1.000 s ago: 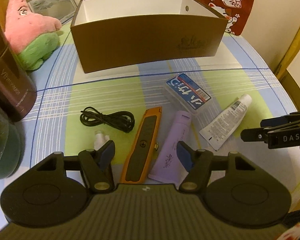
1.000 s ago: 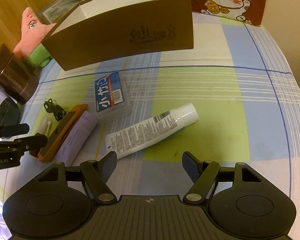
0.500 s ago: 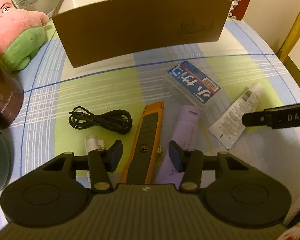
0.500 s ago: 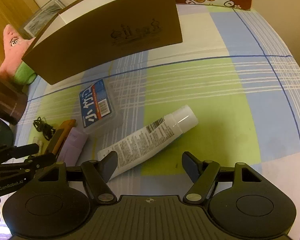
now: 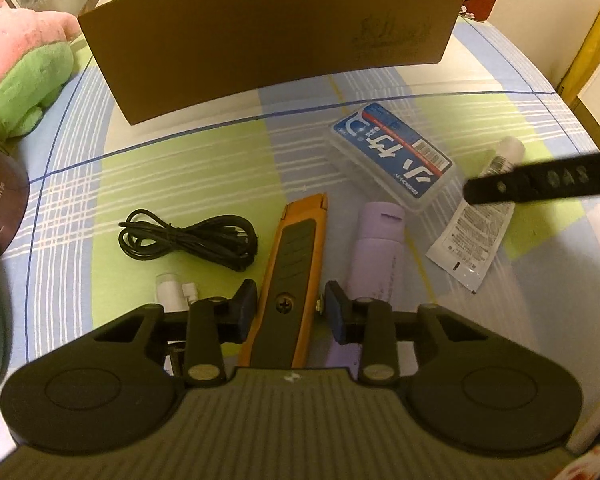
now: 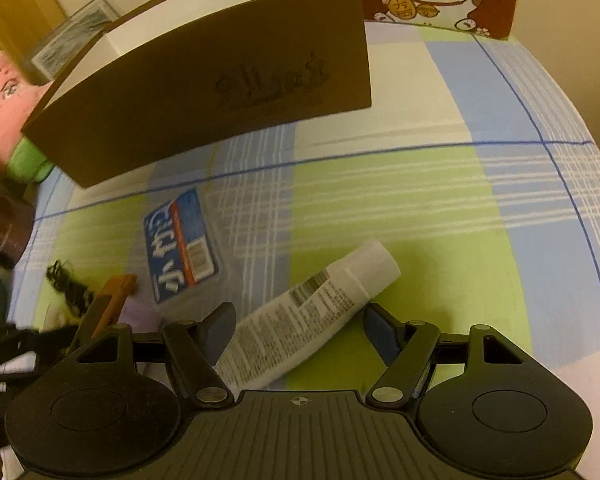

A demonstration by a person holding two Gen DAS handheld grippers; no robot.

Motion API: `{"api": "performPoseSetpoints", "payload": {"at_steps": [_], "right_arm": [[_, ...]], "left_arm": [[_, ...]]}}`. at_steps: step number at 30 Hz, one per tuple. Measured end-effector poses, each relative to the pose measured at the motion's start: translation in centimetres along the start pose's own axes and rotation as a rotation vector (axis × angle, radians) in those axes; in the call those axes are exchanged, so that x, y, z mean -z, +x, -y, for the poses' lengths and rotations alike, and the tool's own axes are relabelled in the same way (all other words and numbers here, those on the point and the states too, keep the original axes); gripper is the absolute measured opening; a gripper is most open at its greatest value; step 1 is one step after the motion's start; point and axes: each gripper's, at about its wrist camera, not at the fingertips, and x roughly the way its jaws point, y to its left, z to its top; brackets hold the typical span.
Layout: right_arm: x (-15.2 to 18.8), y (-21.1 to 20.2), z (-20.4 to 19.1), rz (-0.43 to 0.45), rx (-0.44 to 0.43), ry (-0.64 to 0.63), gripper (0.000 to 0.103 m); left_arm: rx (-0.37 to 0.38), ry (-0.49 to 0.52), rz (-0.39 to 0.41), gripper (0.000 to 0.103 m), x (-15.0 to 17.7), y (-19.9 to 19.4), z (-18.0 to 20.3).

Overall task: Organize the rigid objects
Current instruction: 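Close left tool on the orange knife while right tool closes on white tube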

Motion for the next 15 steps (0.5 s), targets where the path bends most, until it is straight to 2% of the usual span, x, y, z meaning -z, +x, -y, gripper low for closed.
{"api": "performPoseSetpoints", "payload": {"at_steps": [4, 8, 12, 15], "right_arm": [[-1.0, 1.2, -0.7, 0.018, 0.059, -0.041, 0.067], [-1.3, 1.9, -1.6, 0.052, 0.087, -0.158, 0.045], [-0.9, 1.9, -1.8, 0.056, 0.056, -0.244, 0.042], [0.1, 1.6, -1.9, 0.052, 0.021, -0.355, 0.042]], "left_arm": [[0.004, -0.005, 0.001, 0.032, -0.2, 0.1, -0.1], [0.008, -0.008, 0.002, 0.032, -0.4, 0.2, -0.2], [0.013, -0.011, 0.000, 0.032, -0.5, 0.2, -0.2], [0.016, -0.006, -0.002, 0.031, -0.5, 0.2, -0.2]]}}
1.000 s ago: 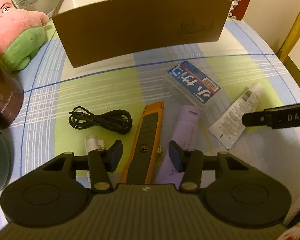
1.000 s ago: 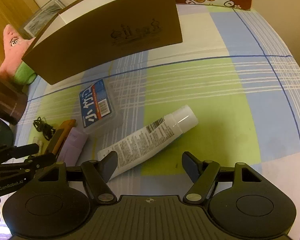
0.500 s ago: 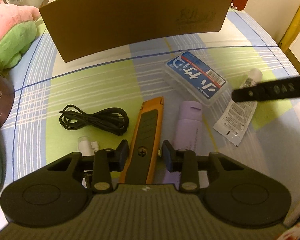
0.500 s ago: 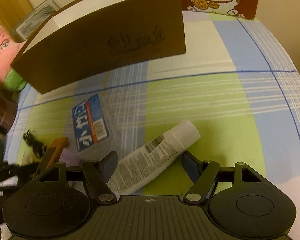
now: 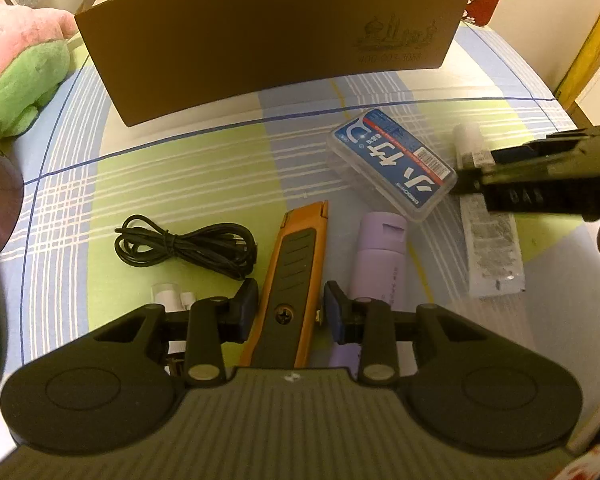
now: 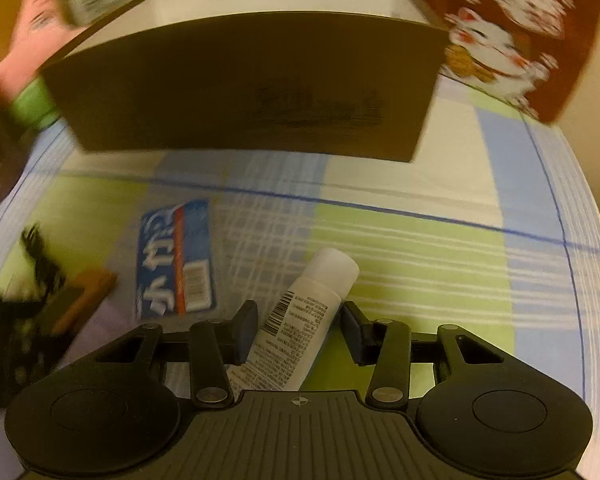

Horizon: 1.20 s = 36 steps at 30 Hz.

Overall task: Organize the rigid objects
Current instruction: 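Close left tool on the orange knife while right tool closes on white tube, then lift and carry the knife and white tube over the brown box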

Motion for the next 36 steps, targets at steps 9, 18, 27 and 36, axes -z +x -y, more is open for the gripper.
{"api": "performPoseSetpoints", "payload": {"at_steps": [9, 18, 27, 36], "right_arm": [[4.2, -2.3, -1.9, 0.008, -0.109, -0.319, 0.042], [4.2, -2.3, -1.9, -0.027, -0.055, -0.131, 0.045], [4.5, -2.6, -2.3, 0.009, -0.042, -0.092, 0.035], [4.8, -3.6, -2.1, 0.041, -0.082, -0.049, 0.029]], "left_arm": [[-0.039, -0.025, -0.038, 0.031, 0.8, -0.6, 0.9], [-0.046, -0.050, -0.040, 0.033, 1.1, -0.9, 1.0], [-0.063, -0.033, -0.016, 0.030, 1.1, -0.9, 1.4], [-0.052, -0.117, 0.013, 0.029, 1.6, -2.2, 0.2]]}}
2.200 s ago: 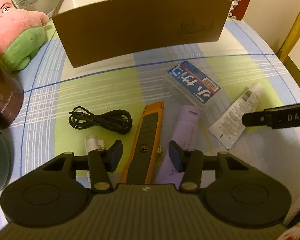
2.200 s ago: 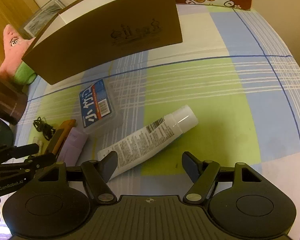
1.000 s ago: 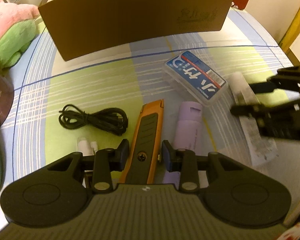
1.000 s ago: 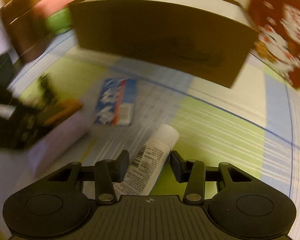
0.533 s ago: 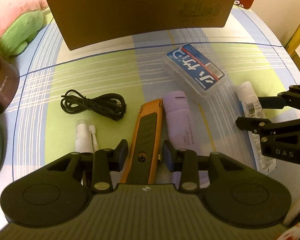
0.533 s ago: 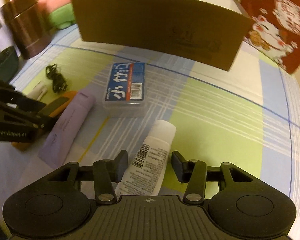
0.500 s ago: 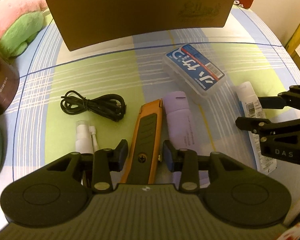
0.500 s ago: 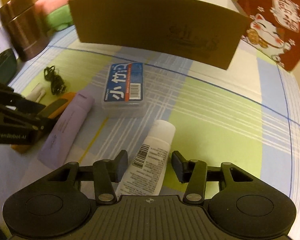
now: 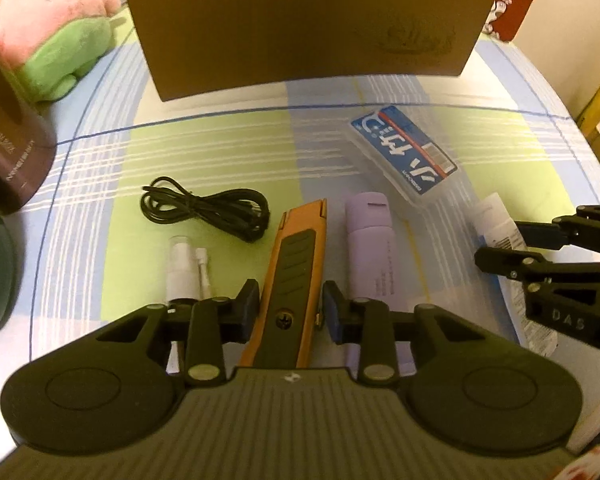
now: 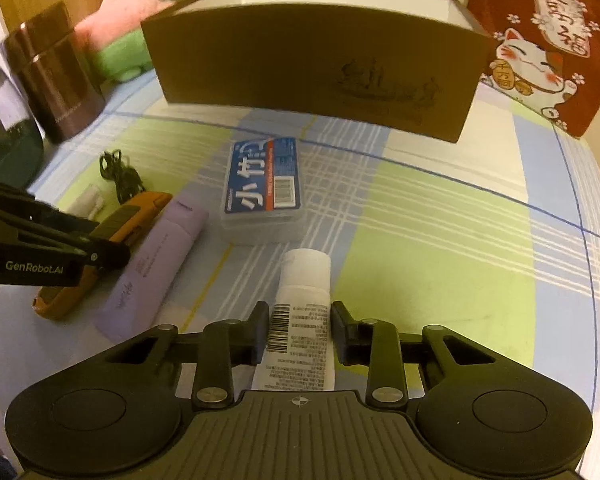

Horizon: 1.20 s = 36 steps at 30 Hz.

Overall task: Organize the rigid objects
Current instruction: 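Lift and carry the knife and white tube over the brown box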

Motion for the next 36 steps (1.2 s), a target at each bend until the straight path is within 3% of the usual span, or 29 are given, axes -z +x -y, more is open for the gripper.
{"api": "performPoseSetpoints", "payload": {"at_steps": [15, 36], "right_arm": [[-1.0, -3.1, 0.3, 0.110, -0.031, 0.037, 0.029], [-4.8, -5.8, 1.7, 0.236, -0.042, 0.051, 0.030]], "left_arm": [[-0.025, 0.034, 0.155, 0.028, -0.1, -4.2, 0.6], [0.006, 0.013, 0.269, 0.028, -3.6, -7.8, 0.6]]}}
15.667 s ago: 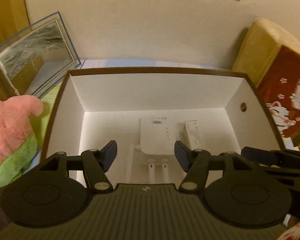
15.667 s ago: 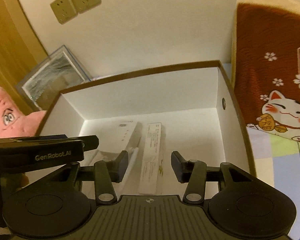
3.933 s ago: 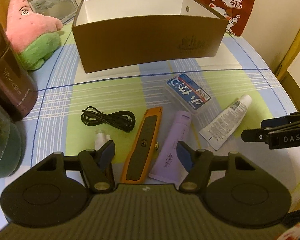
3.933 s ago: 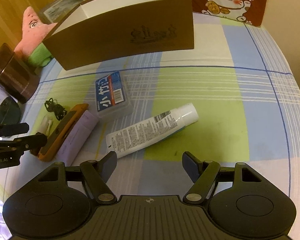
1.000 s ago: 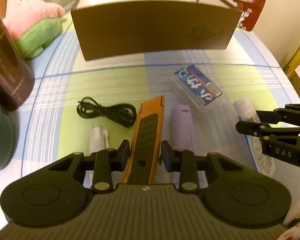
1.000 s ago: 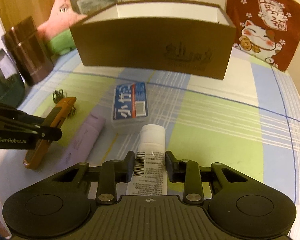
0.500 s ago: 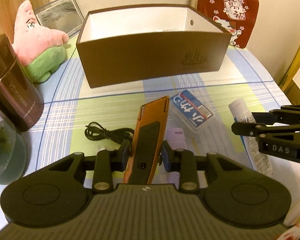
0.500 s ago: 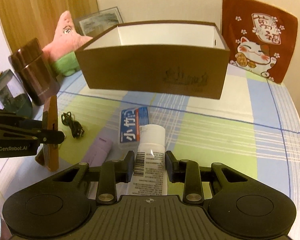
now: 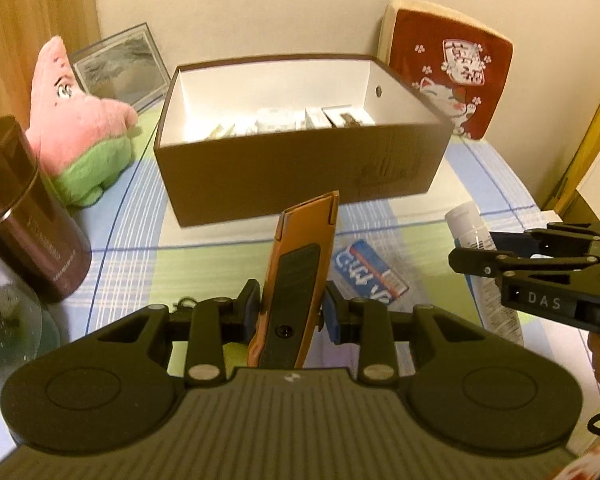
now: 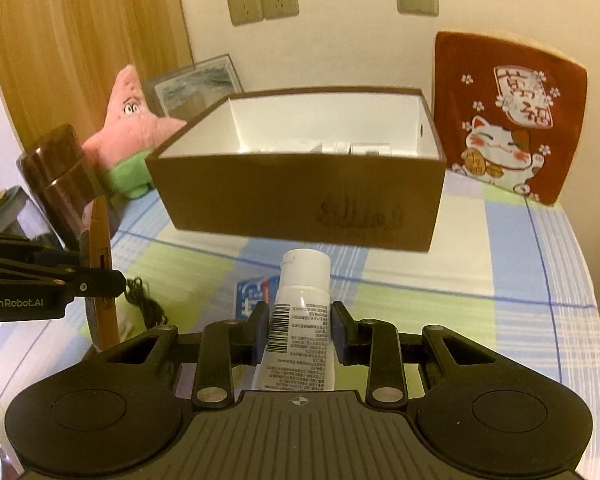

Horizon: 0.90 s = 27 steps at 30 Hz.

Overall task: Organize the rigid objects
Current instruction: 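Lift and carry the knife and white tube over the brown box, then lower the knife and white tube into the box and open both tools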

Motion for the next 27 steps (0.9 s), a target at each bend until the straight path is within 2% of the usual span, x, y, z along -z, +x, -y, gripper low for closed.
{"api": "performPoseSetpoints", "payload": {"at_steps": [11, 27], "right_arm": [[-5.0, 0.6, 0.7, 0.089, -0.011, -0.022, 0.030], [-15.9, 4.2, 1.6, 0.250, -0.065, -0.043, 0.030]], "left_arm": [[-0.006, 0.004, 0.080, 0.028, -5.1, 0.0, -0.7], [-0.022, 0.010, 0.195, 0.028, -15.6, 2.2, -1.6]]}}
